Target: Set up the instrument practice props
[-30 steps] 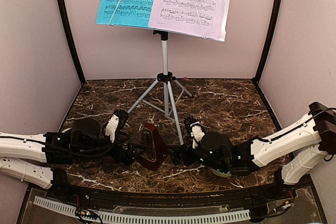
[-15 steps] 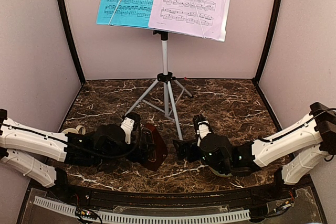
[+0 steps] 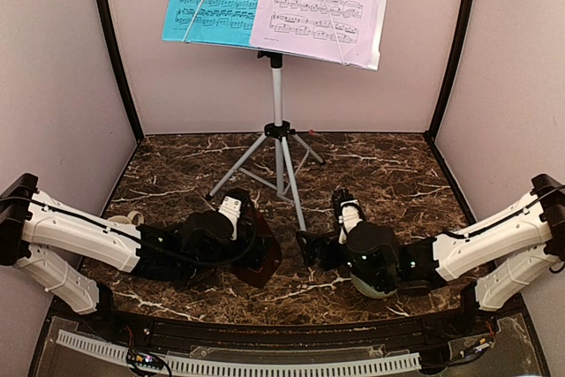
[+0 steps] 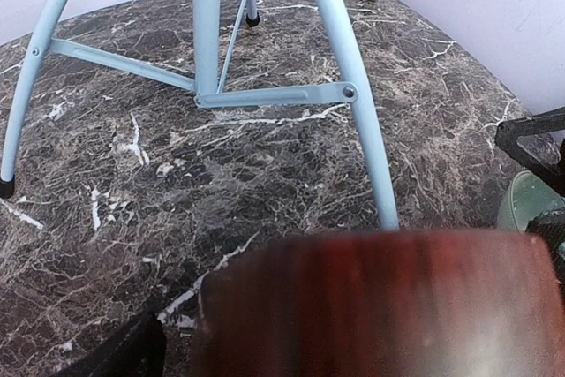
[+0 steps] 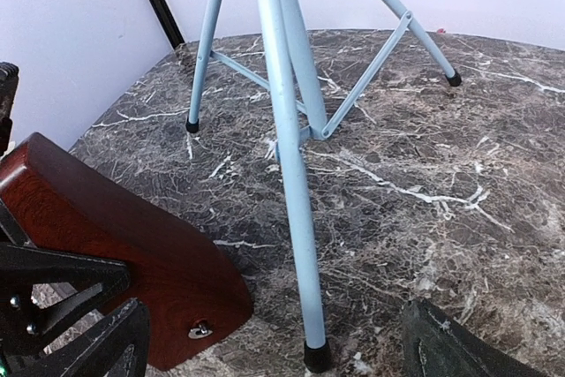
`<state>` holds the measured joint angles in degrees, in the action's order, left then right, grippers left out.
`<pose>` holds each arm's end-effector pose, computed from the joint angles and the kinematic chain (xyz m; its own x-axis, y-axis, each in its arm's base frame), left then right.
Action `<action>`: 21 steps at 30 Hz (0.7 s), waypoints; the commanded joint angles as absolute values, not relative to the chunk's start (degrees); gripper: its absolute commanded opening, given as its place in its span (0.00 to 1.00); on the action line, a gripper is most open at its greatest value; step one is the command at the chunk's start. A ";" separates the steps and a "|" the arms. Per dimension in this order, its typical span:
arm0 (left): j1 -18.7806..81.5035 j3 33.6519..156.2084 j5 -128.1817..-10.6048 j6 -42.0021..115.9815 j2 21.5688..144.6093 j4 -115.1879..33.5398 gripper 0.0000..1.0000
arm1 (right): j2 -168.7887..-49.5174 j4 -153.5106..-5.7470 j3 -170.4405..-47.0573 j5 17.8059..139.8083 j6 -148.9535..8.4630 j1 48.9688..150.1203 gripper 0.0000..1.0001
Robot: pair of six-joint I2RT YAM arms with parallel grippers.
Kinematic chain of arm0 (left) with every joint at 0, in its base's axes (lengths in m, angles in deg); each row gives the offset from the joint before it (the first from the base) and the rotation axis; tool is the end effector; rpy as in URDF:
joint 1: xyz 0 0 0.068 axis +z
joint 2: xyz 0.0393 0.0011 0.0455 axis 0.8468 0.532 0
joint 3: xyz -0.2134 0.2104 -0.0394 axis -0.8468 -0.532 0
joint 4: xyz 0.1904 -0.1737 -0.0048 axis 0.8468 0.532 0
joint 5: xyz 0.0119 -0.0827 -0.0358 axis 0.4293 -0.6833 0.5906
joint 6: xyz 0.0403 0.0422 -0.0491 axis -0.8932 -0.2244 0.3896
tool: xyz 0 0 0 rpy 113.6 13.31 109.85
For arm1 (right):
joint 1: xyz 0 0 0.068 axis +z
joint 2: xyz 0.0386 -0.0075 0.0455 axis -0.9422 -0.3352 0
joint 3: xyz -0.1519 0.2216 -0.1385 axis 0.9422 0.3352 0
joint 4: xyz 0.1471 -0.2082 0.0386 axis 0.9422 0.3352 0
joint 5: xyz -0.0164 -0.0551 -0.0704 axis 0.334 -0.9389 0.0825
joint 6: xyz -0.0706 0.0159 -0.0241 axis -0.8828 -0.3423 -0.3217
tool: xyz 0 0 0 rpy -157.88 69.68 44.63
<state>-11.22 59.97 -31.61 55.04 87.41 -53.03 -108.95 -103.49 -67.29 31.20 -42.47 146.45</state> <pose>0.1370 -0.2692 0.2228 -0.4720 0.0297 -0.8811 0.4883 0.8409 -0.2332 0.1118 0.2769 0.2206 -0.4205 0.1120 -0.9003 -0.4407 0.8422 0.3106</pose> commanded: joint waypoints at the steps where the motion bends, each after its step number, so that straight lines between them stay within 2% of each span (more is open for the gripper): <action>1: -11.48 62.11 -30.03 52.31 88.56 -55.62 0.90 | -105.39 -107.96 -63.84 28.22 -42.35 146.75 1.00; 6: -11.48 61.64 -29.72 50.75 88.21 -56.41 0.76 | -102.99 -111.02 -61.67 29.06 -44.03 146.71 1.00; 12: -11.91 63.76 -28.56 44.40 85.03 -54.35 0.47 | -104.96 -111.80 -62.51 30.14 -47.19 146.80 0.98; 16: -14.35 68.16 -19.40 35.96 82.96 -49.69 0.42 | -108.16 -116.03 -63.60 30.36 -51.49 148.08 0.97; 21: -17.94 76.35 -8.00 26.25 83.28 -41.11 0.41 | -113.35 -120.38 -67.00 27.93 -58.61 150.50 0.97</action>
<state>-15.61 68.15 -20.71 36.52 87.03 -44.44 -110.16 -113.33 -63.62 29.95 -51.43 148.52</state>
